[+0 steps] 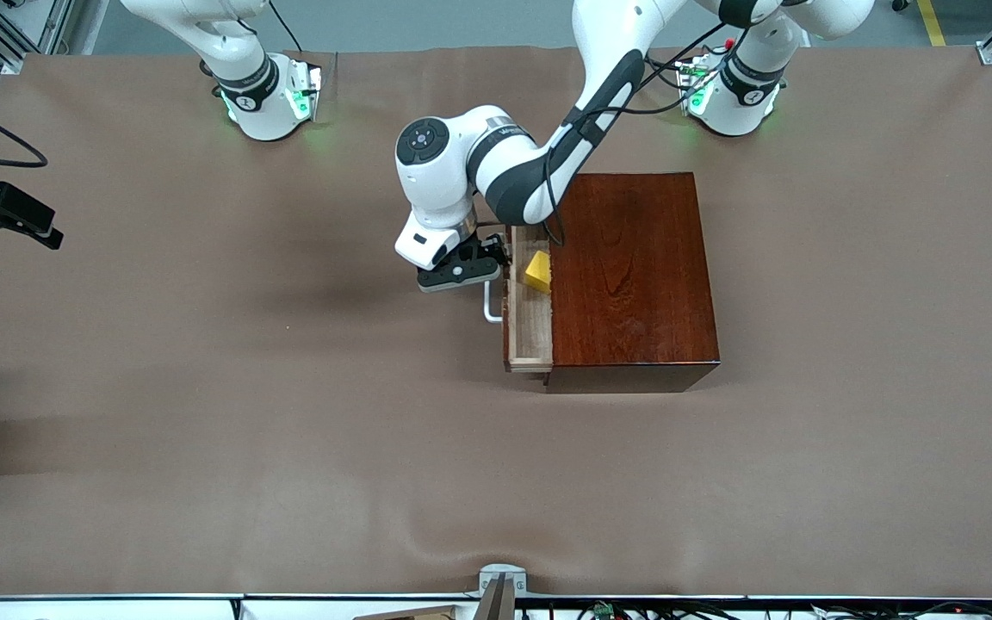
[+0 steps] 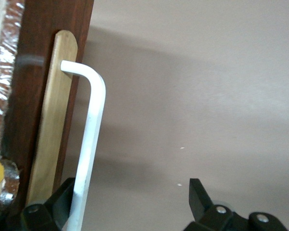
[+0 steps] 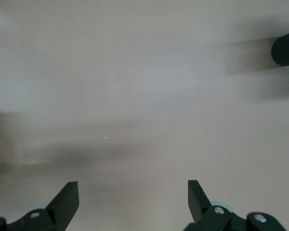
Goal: Open drawer, take yellow block, close drawer
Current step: 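Pull the drawer handle outward with the left gripper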
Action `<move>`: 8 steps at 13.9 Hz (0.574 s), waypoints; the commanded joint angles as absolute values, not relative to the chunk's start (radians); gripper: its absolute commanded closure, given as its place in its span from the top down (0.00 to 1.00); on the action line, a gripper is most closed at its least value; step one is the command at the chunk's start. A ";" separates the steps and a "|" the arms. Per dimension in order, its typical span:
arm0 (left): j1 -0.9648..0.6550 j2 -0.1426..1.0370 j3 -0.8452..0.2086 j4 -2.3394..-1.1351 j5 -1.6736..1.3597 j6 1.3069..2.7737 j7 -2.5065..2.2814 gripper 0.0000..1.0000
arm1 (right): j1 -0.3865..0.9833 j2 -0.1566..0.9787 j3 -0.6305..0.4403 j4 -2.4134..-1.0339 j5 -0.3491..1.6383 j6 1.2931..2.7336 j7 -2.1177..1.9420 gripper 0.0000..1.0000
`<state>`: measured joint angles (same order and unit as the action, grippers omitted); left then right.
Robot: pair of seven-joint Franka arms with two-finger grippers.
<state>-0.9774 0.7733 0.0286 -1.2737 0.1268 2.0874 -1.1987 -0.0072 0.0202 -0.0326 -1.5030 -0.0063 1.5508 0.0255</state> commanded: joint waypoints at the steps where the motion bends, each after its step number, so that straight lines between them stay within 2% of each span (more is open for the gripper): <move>1: -0.991 0.808 0.021 -1.246 0.101 2.198 -1.247 1.00 | -0.011 0.008 -0.028 -1.506 -0.012 1.543 0.015 1.00; 8: -1.006 0.870 0.018 -1.186 0.101 2.301 -1.255 1.00 | -0.011 0.008 -0.028 -1.506 -0.012 1.543 0.015 1.00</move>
